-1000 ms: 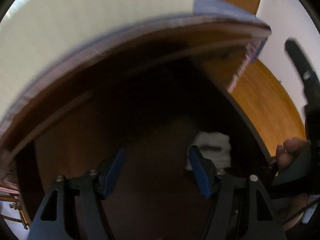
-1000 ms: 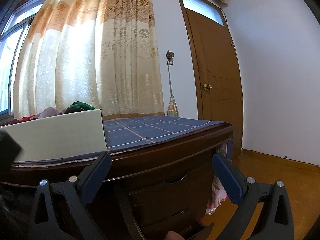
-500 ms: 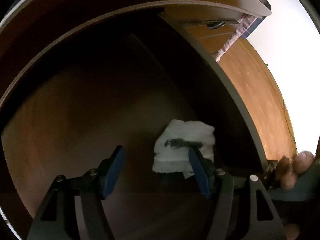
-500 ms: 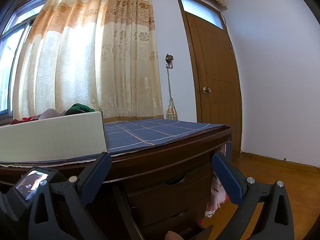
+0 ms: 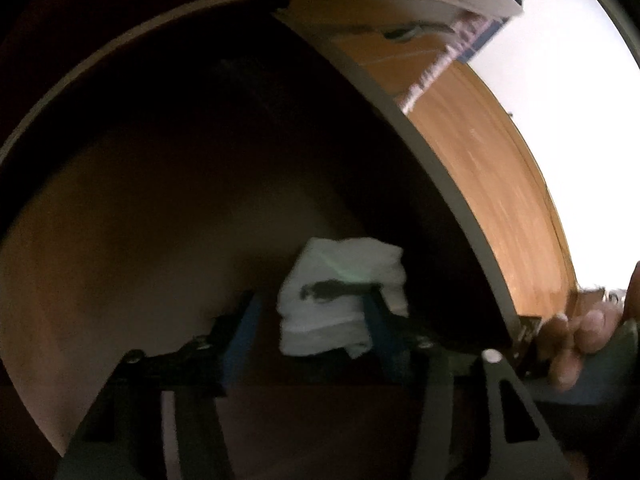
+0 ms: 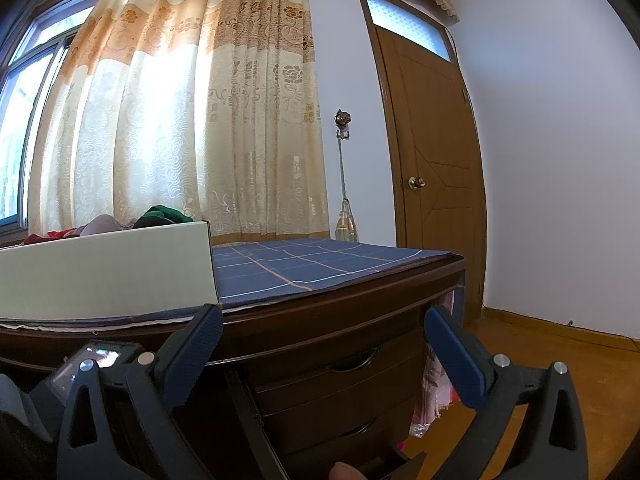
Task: Take underwear out of drawer
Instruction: 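Close the left gripper on the white sock with black print, then lift the white sock up out of the drawer with the left gripper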
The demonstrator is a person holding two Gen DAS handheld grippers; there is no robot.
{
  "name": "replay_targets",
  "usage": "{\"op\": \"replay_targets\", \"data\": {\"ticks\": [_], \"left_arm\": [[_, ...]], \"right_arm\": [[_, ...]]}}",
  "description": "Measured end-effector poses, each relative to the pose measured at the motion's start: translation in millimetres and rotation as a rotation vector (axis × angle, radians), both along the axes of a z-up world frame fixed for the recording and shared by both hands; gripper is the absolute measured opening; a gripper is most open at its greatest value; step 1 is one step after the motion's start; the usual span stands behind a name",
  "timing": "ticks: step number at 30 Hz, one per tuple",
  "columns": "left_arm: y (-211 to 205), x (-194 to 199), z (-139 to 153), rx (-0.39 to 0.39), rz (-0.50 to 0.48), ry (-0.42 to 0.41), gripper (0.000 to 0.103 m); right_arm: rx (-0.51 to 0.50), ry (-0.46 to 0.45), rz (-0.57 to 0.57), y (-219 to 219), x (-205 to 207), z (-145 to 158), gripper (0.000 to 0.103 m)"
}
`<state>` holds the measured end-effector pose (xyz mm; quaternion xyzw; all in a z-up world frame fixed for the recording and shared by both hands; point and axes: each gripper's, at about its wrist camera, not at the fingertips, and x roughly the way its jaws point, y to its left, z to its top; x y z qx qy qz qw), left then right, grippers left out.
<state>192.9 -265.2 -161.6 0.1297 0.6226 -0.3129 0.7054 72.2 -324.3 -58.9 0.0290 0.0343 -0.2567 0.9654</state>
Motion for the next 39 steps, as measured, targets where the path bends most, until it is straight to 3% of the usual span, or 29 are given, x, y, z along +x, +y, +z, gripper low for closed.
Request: {"op": "replay_targets", "data": {"ticks": [4,6,12,17,19,23,29,39], "left_arm": [[0.7,-1.6,-1.7,0.015,-0.007,0.008,0.041],[-0.3,-2.3,-2.3,0.008,-0.015,0.018,0.025],[4.0,-12.0,3.6,0.016,-0.030,-0.040,0.012],[19.0,-18.8,13.2,0.008,-0.022,-0.099,0.011],[22.8,-16.4,13.6,0.009,-0.003,-0.104,0.011],[31.1,-13.6,18.5,-0.014,0.054,-0.130,0.009],[44.1,-16.0,27.1,-0.036,0.110,-0.198,0.008],[63.1,-14.3,39.6,-0.073,0.211,-0.307,0.007]], "right_arm": [[-0.004,0.003,0.003,-0.1,0.6,0.2,0.102],[-0.005,0.003,0.003,0.2,0.7,-0.2,0.102],[-0.003,-0.004,0.008,-0.1,-0.1,0.0,0.102],[0.023,-0.051,0.032,-3.7,-7.3,-0.3,0.102],[0.088,-0.099,0.040,-14.8,-14.5,-0.4,0.102],[0.183,-0.112,0.039,-30.4,-14.4,-1.8,0.102],[0.107,-0.087,0.029,-15.6,-10.9,-1.4,0.102],[0.101,-0.063,0.020,-16.1,-6.8,-0.6,0.102]]}}
